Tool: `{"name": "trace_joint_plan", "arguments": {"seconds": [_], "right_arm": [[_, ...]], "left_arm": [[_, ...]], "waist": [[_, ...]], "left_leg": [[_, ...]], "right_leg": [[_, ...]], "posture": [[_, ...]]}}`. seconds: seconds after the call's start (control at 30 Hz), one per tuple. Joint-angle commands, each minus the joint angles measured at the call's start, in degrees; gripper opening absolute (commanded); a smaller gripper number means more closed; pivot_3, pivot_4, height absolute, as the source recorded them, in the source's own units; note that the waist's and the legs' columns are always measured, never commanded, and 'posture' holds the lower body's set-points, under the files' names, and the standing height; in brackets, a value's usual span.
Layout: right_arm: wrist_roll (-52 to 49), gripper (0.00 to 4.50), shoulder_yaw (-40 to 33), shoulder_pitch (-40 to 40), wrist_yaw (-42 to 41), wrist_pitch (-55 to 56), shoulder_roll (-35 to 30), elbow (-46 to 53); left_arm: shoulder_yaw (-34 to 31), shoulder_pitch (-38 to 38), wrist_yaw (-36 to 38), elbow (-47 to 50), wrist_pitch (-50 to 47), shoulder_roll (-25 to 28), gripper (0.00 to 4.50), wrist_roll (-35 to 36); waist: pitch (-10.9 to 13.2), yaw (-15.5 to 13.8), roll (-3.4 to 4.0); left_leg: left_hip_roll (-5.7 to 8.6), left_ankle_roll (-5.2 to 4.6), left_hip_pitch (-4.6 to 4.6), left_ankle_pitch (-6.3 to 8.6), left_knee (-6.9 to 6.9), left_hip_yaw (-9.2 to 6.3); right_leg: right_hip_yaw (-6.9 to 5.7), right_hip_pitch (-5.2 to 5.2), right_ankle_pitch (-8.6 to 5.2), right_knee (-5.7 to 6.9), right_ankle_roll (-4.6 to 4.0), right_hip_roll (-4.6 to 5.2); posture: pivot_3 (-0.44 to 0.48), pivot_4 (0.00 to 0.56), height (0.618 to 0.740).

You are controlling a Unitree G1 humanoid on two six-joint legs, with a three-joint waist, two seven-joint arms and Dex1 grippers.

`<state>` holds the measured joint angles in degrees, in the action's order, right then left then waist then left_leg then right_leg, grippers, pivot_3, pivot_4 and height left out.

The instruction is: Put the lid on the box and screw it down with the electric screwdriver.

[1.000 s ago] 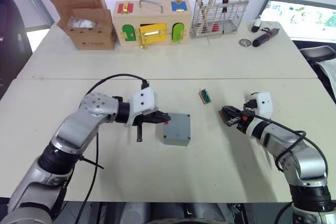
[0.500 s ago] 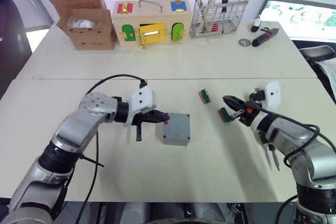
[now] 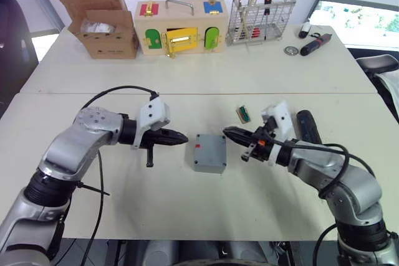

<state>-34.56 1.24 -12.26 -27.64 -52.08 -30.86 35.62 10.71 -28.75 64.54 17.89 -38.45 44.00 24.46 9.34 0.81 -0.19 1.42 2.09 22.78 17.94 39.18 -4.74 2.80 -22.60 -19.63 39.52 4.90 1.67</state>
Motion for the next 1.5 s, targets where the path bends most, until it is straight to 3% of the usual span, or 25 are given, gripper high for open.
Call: {"name": "trace_joint_plan", "arguments": {"seconds": [0.03, 1.47, 1.5], "right_arm": [[0.4, 0.02, 0.5, -0.4, -0.4, 1.7, 0.3, 0.4], [4.4, 0.02, 2.4, -0.1, -2.2, 3.7, -1.1, -2.0], [4.6, 0.55, 2.3, 0.0, -2.5, 4.0, -1.2, -1.9]], "left_arm": [[-1.8, 0.2, -1.1, 2.3, -0.6, 0.2, 0.00, 1.0], [-0.6, 0.8, -3.4, 3.6, -1.3, -1.3, 0.00, 1.7], [-0.6, 0.8, -3.4, 3.6, -1.3, -1.3, 0.00, 1.7]], "waist": [[0.0, 0.0, 0.00], [0.0, 0.0, 0.00], [0.0, 0.0, 0.00]], "left_leg": [[0.00, 0.00, 0.00, 0.00, 0.00, 0.00], [0.00, 0.00, 0.00, 0.00, 0.00, 0.00], [0.00, 0.00, 0.00, 0.00, 0.00, 0.00]], "right_leg": [[0.00, 0.00, 0.00, 0.00, 0.00, -0.01], [0.00, -0.01, 0.00, 0.00, 0.00, 0.00], [0.00, -0.01, 0.00, 0.00, 0.00, 0.00]], "posture": [[0.000, 0.150, 0.740], [0.000, 0.150, 0.740], [0.000, 0.150, 0.740]]}}
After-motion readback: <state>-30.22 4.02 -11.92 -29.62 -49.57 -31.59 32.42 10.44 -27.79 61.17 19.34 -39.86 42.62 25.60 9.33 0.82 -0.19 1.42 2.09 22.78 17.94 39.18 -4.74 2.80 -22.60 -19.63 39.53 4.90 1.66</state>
